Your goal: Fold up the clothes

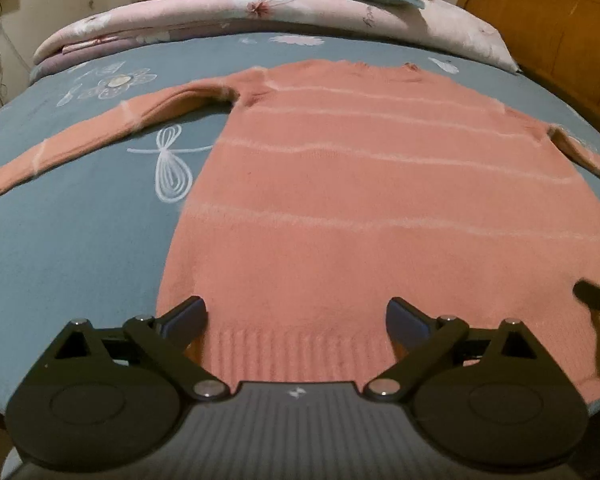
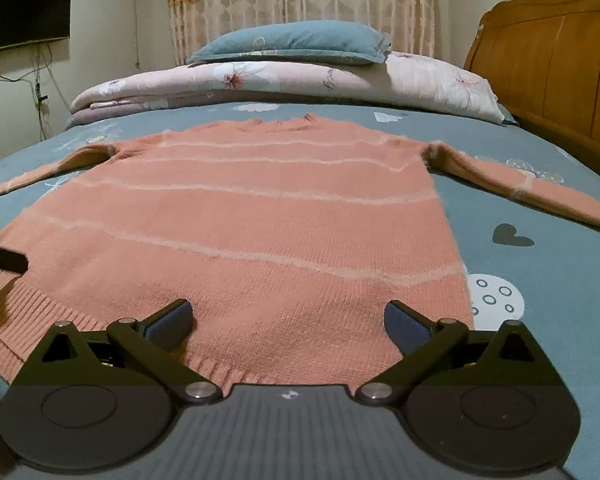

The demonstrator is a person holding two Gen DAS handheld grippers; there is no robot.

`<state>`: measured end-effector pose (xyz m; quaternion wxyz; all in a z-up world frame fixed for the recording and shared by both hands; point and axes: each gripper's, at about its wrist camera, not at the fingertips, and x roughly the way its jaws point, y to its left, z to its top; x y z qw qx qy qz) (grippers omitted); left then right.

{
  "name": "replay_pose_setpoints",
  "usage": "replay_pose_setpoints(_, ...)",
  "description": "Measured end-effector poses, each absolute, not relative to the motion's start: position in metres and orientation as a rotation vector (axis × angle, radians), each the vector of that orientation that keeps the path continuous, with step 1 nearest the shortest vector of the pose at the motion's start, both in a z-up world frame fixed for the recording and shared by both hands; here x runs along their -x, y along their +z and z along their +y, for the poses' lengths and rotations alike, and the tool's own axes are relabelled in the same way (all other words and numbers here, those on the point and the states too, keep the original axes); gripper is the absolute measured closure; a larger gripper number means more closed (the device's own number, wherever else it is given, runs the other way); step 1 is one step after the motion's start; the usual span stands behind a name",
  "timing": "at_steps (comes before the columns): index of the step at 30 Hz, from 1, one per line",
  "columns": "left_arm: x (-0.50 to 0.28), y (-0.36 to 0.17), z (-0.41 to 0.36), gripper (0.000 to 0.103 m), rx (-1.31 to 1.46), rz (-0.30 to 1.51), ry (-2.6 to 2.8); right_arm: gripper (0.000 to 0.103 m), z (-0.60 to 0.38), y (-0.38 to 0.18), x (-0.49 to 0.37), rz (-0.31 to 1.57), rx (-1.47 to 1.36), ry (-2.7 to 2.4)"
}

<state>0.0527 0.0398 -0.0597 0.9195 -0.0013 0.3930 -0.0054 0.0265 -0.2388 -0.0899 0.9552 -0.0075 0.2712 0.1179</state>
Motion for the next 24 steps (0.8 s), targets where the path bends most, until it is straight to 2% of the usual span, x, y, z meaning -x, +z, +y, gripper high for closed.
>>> replay_pose_setpoints(6,-0.080,-0.041,-0.009,0.006,-0.080,0.746,-0.109,0.000,-0.239,-0.091,-0.026,0.543,0.010,0.241)
replay_pose_setpoints(12,-0.094,-0.060,-0.054,0.006,-0.153,0.799,-0.155,0.000,-0.238,-0.091,-0.025,0.542,0.007,0.240)
replay_pose_setpoints(17,-0.077,-0.071,-0.041,0.003,-0.055,0.815,-0.128,0.000,-0.238,-0.090,-0.026,0.546,0.004,0.241)
replay_pose_setpoints(24,-0.053,-0.074,-0.025,0.001,-0.074,0.822,-0.107,0.000,-0.238,-0.089,-0.025,0.553,0.002,0.239)
